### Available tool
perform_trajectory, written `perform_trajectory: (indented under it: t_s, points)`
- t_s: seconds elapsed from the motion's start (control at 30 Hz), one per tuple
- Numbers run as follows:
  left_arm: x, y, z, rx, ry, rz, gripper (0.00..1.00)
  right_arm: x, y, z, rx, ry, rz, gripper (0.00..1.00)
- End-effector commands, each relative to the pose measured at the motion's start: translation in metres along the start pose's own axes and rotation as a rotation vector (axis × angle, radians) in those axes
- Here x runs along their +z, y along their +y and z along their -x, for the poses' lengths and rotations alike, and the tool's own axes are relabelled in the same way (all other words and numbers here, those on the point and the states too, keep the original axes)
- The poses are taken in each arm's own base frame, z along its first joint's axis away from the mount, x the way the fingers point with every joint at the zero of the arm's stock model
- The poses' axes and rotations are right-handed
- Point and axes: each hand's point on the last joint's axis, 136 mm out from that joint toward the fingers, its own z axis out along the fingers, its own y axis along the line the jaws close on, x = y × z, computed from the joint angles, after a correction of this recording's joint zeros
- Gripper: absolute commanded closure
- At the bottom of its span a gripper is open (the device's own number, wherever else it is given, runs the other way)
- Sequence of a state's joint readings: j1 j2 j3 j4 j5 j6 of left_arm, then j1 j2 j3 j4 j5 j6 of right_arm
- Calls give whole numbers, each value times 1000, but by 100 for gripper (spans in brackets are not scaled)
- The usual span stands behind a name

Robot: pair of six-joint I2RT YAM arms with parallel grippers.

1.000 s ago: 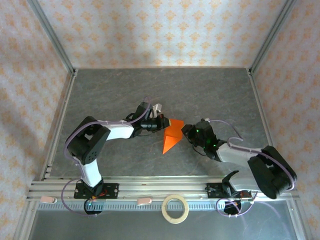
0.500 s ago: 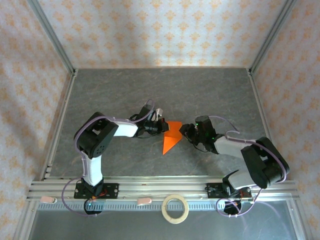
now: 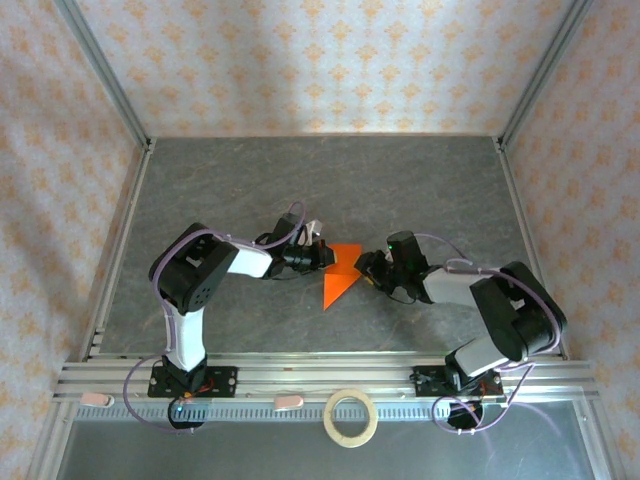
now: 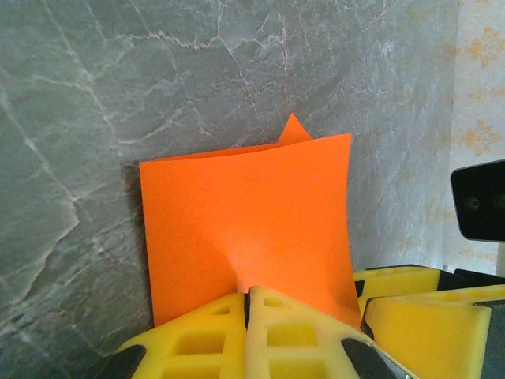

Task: Fold a paper plane with a square sheet of paper (pick it up from the middle)

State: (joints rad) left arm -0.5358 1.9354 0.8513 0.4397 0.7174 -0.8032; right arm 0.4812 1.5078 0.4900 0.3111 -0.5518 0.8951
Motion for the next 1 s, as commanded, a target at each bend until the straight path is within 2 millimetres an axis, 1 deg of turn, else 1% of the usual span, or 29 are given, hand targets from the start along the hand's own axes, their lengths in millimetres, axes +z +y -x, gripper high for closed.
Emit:
perform_trajectory:
  t_s: [0.0,0.23,0.4,0.53,0.6,0.7,0.83,0.97]
  points:
    - [-1,31,-17,-33,44,76,100,1,23,4,-30,9,72,62]
    - [-2,29,-19,-25,51,66,100,5,33,5,-65,41,106,68]
    - [-2,28,-20,-23,56,64,100,7,36,10,-93,74,137,68]
    - [-2,28,-20,-23,56,63,100,9,42,9,-122,129,177,67]
    - [-2,27,-19,-23,55,62,100,12,42,10,-129,150,184,67]
    - [-2,27,-20,-23,56,62,100,16,37,14,-128,176,174,68]
    - [-2,26,-19,-25,52,63,100,12,34,18,-145,181,167,65]
    - [-2,27,-18,-26,50,64,100,10,30,17,-165,193,162,62]
